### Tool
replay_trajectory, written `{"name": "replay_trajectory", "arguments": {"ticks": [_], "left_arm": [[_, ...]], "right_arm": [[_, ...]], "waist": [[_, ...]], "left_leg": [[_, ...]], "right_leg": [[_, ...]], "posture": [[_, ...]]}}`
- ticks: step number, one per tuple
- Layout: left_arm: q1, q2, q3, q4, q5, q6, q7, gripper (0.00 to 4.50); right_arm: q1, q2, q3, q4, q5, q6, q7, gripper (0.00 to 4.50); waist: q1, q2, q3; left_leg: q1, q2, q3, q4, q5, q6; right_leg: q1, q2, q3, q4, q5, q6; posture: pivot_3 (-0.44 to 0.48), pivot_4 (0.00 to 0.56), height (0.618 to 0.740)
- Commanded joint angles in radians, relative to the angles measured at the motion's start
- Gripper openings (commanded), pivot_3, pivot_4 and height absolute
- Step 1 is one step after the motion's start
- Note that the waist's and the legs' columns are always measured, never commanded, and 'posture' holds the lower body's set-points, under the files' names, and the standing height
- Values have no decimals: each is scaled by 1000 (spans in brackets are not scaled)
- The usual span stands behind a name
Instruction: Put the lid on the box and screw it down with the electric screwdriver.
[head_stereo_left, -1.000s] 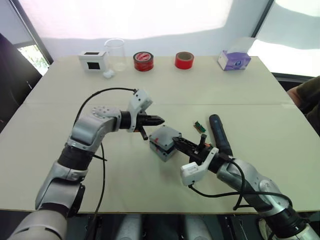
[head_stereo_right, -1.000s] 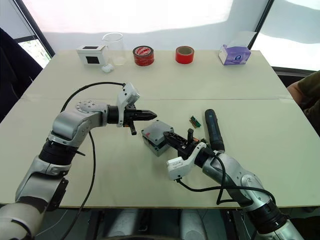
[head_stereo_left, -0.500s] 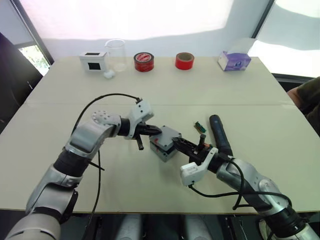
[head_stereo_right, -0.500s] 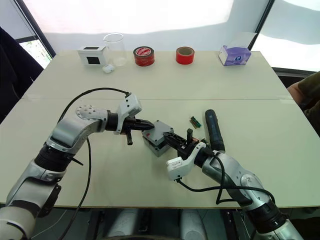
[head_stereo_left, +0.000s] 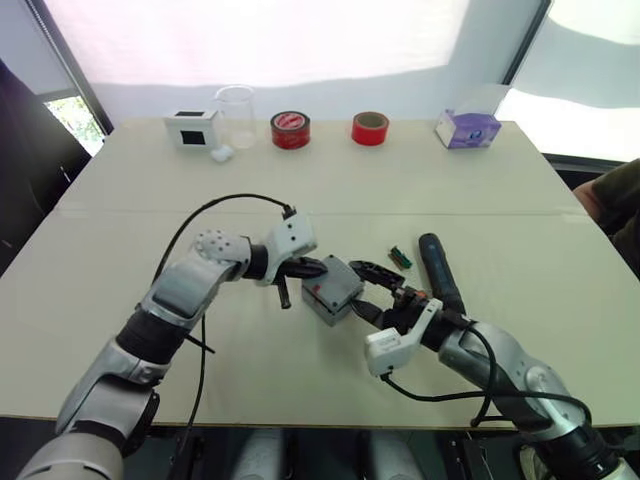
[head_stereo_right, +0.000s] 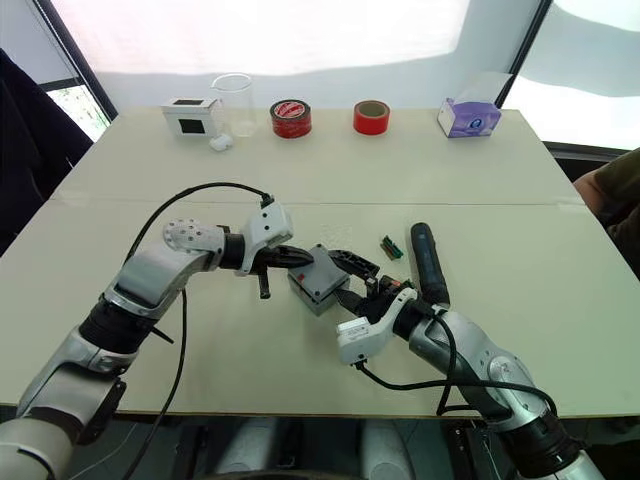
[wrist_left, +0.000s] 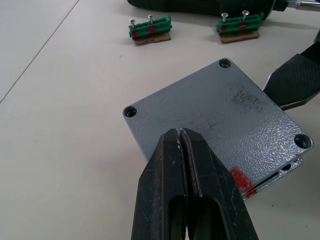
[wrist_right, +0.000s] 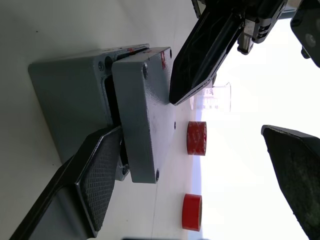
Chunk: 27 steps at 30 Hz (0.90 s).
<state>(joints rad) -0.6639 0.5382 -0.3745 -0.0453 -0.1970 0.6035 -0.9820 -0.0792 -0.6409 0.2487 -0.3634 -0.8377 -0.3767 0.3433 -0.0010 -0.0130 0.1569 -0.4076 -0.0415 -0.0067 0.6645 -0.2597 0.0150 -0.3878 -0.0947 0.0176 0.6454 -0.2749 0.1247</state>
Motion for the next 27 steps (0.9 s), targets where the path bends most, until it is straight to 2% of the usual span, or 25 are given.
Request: {"name": "replay_trajectory", "arguments": {"ticks": [1,15,22,27], "left_arm": [[66,-2,-79,48,39,-15,-36,0],[106,4,-88,55,75,-88,-71,0],[93,-1,-67,85,81,-101,-59,0],[92,2,-64,82,82,-91,-58,0]], "right_arm": [[20,-11,-19,-46,33,-13,11,4486],[97,-46,-83,-78,109,-44,19,4486],[80,-9,-66,-66,149,-12,47,2134],[75,-1,-66,-60,161,1,68,50]], "waist": [[6,0,0],[13,0,-1],[13,0,-2],[13,0,-2]], "left_leg": [[0,0,0,0,0,0],[0,0,0,0,0,0],[1,0,0,0,0,0],[1,1,0,0,0,0]], "right_leg": [[0,0,0,0,0,0],[0,0,0,0,0,0],[1,0,0,0,0,-1],[1,0,0,0,0,-1]], "posture": [[0,150,740],[0,150,740],[0,150,740],[0,150,740]]}}
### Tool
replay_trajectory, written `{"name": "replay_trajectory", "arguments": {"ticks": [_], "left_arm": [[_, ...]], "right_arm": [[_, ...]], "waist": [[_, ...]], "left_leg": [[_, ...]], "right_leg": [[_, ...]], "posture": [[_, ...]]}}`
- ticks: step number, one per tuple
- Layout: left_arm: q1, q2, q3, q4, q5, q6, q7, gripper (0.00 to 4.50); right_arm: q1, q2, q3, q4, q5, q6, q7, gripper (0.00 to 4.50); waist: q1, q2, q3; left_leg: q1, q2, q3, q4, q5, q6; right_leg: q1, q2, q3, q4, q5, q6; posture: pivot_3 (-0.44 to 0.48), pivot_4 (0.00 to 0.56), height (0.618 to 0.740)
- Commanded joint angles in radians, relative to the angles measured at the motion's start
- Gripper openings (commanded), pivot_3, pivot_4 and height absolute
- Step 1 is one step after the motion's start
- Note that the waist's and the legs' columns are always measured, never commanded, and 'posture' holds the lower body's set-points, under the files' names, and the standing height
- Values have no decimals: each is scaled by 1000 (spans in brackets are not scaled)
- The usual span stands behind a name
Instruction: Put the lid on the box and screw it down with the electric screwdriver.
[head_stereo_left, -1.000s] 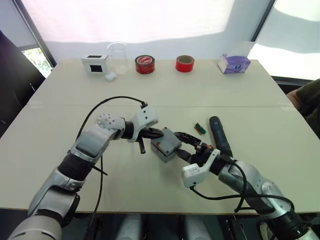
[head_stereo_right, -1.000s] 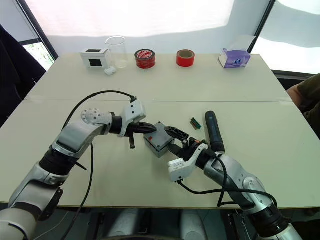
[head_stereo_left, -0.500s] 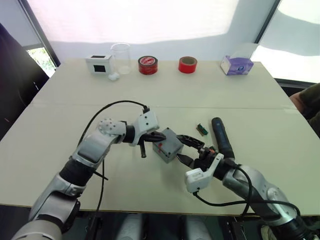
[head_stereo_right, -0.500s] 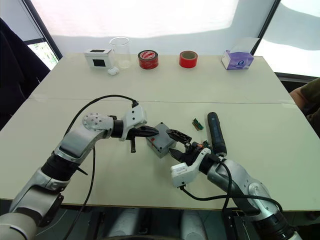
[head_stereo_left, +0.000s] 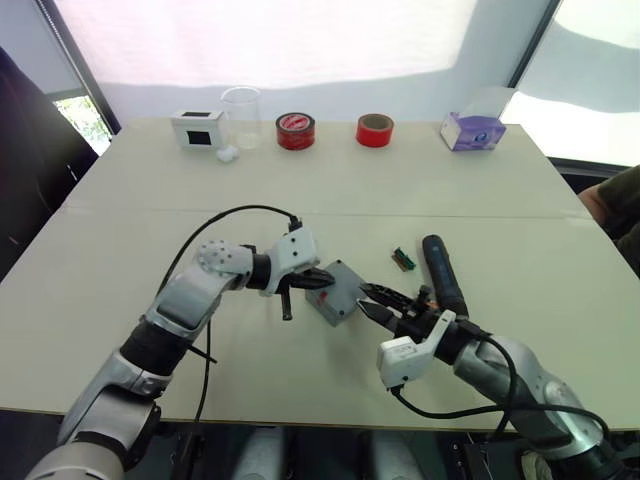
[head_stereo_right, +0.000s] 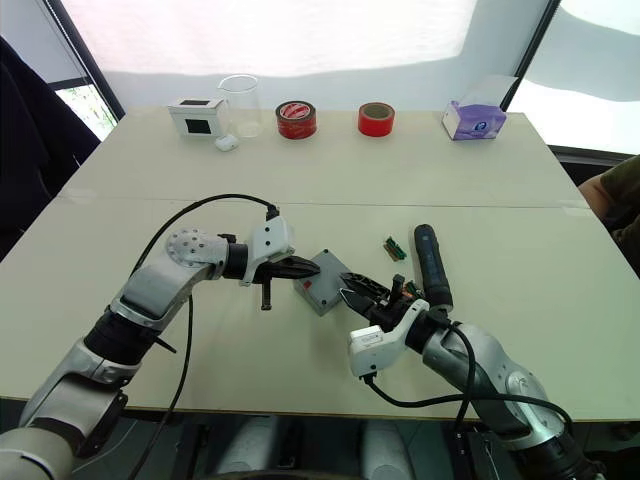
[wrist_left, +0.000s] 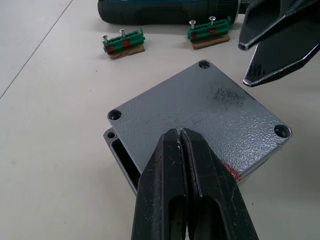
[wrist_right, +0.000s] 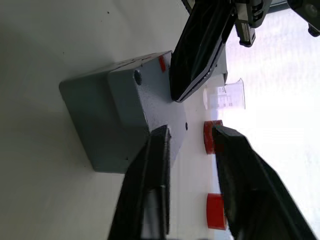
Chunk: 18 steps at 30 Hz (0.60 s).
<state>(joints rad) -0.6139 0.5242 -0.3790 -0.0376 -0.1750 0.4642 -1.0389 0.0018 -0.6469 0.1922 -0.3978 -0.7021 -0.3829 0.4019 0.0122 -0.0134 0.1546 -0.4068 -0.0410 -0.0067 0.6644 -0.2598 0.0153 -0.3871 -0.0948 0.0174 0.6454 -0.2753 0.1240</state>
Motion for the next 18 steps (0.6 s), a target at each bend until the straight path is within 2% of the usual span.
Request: {"name": "replay_trajectory", "arguments": {"ticks": [1,5,7,13,18], "left_arm": [[42,16,-58,74,59,49,-2,0],[37,10,-32,59,35,76,5,0],[23,1,16,54,4,96,19,0],[-20,-35,152,20,-124,220,37,0],[-39,-38,201,-19,-211,328,23,0]], "right_arm": [[-5,6,-11,-25,29,10,11,16],[-1,1,-22,-25,43,9,14,16],[2,7,-43,-17,105,25,23,16],[50,61,-108,-63,544,266,201,16],[63,58,-108,-94,674,403,278,16]], "waist": [[0,0,0],[-1,0,0],[-1,0,0],[-1,0,1],[-1,0,3]], "left_leg": [[0,0,0,0,0,0],[0,0,0,0,0,0],[0,0,0,0,0,0],[-1,1,0,0,0,0],[-2,1,0,0,0,1]], "right_leg": [[0,0,0,0,0,0],[0,0,0,0,0,0],[0,0,0,0,0,0],[-1,0,0,0,0,0],[-3,0,0,0,0,0]], "posture": [[0,150,740],[0,150,740],[0,150,740],[0,150,740],[0,150,740]]}}
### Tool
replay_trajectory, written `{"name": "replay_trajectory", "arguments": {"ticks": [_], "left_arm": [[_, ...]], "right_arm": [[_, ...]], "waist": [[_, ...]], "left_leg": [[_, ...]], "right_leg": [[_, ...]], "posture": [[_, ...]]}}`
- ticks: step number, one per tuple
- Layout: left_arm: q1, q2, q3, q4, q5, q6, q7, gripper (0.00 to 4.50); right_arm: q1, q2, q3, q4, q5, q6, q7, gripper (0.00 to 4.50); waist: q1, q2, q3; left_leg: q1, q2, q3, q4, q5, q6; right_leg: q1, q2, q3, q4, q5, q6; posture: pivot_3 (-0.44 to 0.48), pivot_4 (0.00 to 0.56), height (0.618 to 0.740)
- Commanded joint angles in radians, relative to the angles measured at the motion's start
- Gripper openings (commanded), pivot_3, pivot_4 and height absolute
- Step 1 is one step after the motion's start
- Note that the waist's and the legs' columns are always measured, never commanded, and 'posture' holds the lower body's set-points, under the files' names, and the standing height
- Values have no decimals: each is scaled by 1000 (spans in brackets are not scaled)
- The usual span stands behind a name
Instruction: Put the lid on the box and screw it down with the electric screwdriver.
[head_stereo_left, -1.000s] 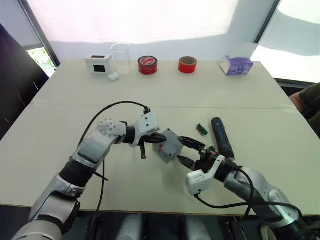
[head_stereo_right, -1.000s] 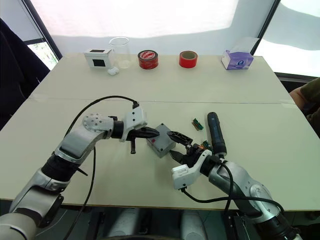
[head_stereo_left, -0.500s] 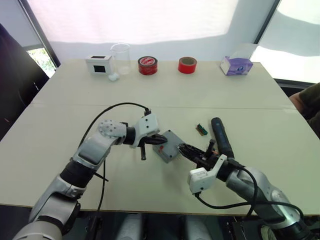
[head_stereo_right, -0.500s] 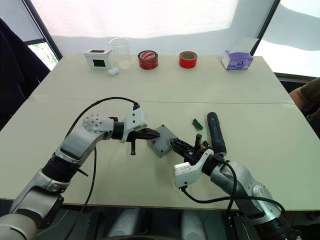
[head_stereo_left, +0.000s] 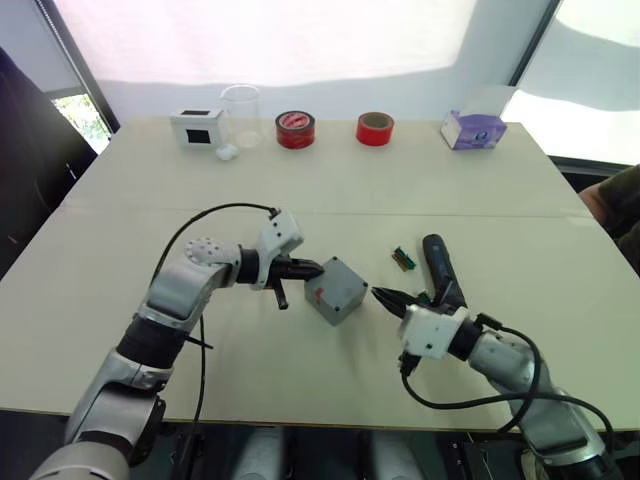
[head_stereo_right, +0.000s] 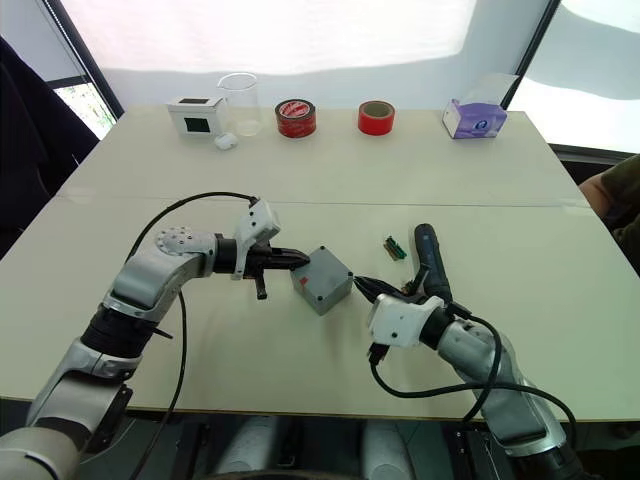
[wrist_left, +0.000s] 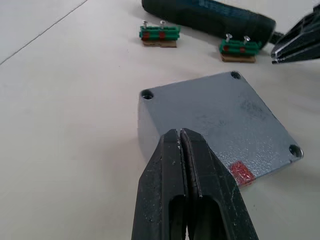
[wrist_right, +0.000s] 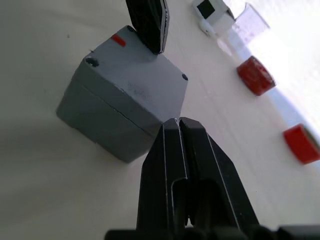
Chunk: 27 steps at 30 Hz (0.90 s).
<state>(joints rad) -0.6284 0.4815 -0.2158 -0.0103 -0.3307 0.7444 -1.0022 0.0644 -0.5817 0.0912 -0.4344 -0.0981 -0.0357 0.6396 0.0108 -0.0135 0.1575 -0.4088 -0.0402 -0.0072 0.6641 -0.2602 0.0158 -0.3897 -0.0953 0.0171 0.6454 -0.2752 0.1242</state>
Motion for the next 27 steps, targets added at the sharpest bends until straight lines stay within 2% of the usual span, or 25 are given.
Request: {"name": "replay_trajectory", "arguments": {"ticks": [1,6,10,12,15,19,24,27], "left_arm": [[-28,9,45,-52,-69,66,-16,0],[-48,13,69,-36,-91,87,7,0],[-99,6,109,122,-24,7,98,0],[-109,9,82,193,30,-41,133,0],[-94,3,22,253,86,-121,115,0],[-87,-53,8,335,105,-169,114,0],[-67,-81,3,293,89,-143,86,0],[-8,-42,-51,181,80,-82,19,0]], "right_arm": [[0,-7,-2,-64,81,81,47,16],[-13,0,0,-85,128,174,65,16],[0,-12,30,-141,216,371,114,16],[-2,-17,41,-160,243,442,126,16],[-45,-10,66,-155,234,498,108,16],[-107,3,113,-121,204,542,83,16],[-145,11,134,-108,199,576,59,16],[-176,1,149,-74,182,583,58,16]], "waist": [[1,0,0],[1,0,0],[2,0,1],[2,0,1],[1,0,1],[4,-1,1],[1,-1,1],[-1,-1,1]], "left_leg": [[0,0,0,0,0,0],[0,0,0,-1,0,0],[0,0,0,-1,0,0],[0,0,0,-1,0,0],[-1,0,0,-2,0,0],[-2,-1,0,-2,0,0],[-7,-1,0,-2,0,-1],[-9,-1,0,-2,0,-1]], "right_leg": [[0,0,0,0,0,0],[-1,-1,0,0,0,0],[-1,-1,-1,0,0,0],[-1,-1,-1,0,0,0],[-2,-1,-1,-1,0,0],[-3,-2,-1,-1,0,0],[-8,-3,-1,-1,0,0],[-10,-3,-1,0,0,0]], "posture": [[0,150,740],[0,150,740],[0,150,740],[0,150,740],[0,150,740],[0,150,740],[0,150,740],[0,150,740]]}}
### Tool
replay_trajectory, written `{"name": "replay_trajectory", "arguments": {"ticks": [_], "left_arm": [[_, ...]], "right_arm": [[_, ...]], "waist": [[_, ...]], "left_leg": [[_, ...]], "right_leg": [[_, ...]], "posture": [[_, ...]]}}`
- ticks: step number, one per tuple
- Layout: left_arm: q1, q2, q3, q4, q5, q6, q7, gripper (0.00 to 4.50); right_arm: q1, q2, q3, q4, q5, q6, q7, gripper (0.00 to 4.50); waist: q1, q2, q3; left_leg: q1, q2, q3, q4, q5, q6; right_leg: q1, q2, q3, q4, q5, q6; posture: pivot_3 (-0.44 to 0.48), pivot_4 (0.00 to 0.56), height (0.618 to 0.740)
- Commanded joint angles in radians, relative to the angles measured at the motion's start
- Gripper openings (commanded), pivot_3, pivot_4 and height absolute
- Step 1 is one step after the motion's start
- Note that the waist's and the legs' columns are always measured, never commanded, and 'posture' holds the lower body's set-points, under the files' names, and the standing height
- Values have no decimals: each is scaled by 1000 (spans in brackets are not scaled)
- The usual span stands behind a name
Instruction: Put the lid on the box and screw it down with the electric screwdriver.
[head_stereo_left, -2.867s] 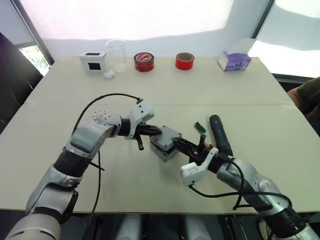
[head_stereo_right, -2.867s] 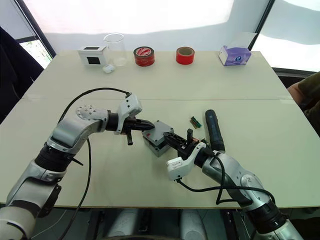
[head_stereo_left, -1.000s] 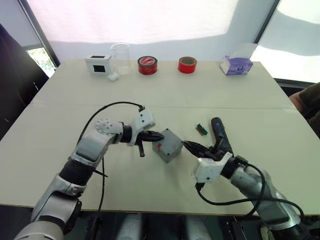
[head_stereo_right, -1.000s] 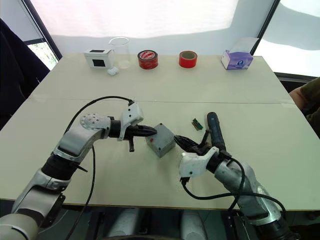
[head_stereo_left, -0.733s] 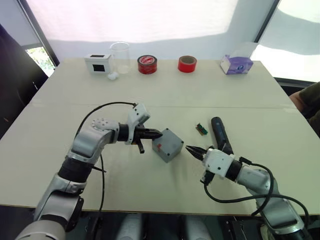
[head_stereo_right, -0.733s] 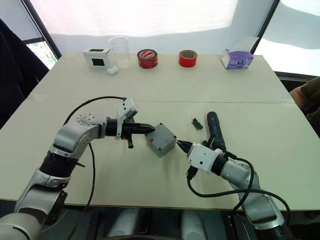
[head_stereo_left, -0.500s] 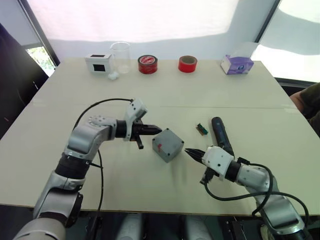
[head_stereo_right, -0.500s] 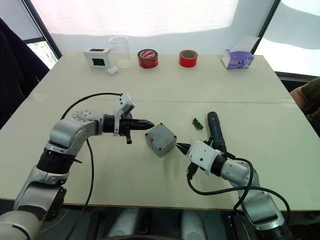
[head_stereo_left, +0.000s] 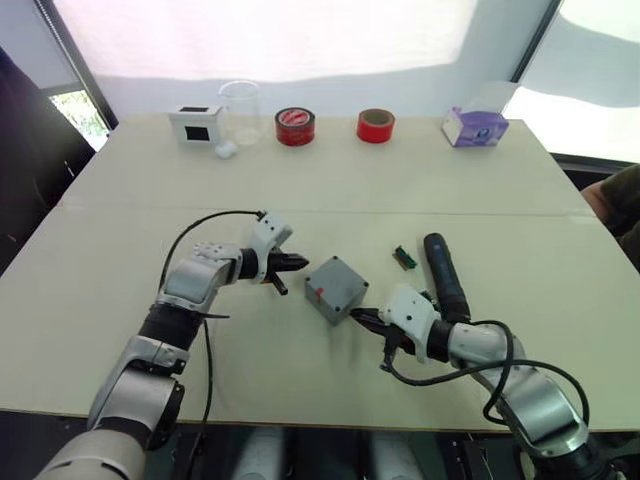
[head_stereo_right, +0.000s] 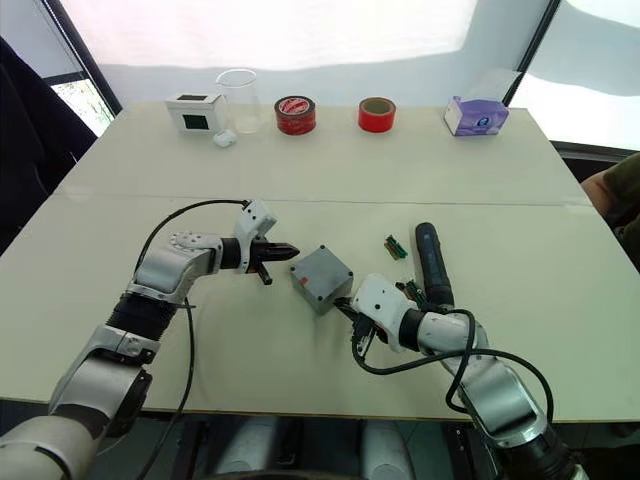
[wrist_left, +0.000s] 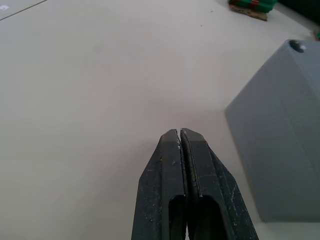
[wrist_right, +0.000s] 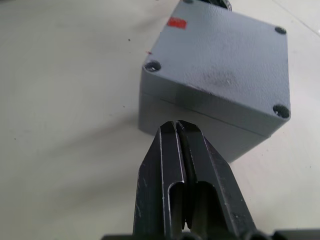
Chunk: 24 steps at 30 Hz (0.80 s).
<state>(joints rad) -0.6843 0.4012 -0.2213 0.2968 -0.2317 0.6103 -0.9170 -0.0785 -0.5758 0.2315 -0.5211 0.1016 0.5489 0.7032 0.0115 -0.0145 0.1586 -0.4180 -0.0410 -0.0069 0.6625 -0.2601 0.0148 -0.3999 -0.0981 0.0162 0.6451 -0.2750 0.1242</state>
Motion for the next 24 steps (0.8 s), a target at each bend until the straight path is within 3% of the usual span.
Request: {"name": "replay_trajectory", "arguments": {"ticks": [1,10,24], "left_arm": [[73,58,-62,-176,-25,73,-90,0],[171,118,-61,-379,-66,192,-106,0],[193,114,-52,-402,-71,214,-73,0]], "right_arm": [[-48,-8,12,28,-22,-6,-2,16],[-95,-33,-3,87,-18,-34,24,16],[-97,-36,-13,94,-9,-37,43,16]], "waist": [[-5,0,0],[0,0,0],[0,1,0]], "left_leg": [[0,0,0,0,0,0],[-1,0,0,-1,0,0],[-2,0,0,-1,0,0]], "right_leg": [[0,0,0,0,0,0],[-1,-2,1,0,0,0],[-2,-2,0,0,0,0]], "posture": [[0,150,740],[0,150,740],[0,150,740]]}}
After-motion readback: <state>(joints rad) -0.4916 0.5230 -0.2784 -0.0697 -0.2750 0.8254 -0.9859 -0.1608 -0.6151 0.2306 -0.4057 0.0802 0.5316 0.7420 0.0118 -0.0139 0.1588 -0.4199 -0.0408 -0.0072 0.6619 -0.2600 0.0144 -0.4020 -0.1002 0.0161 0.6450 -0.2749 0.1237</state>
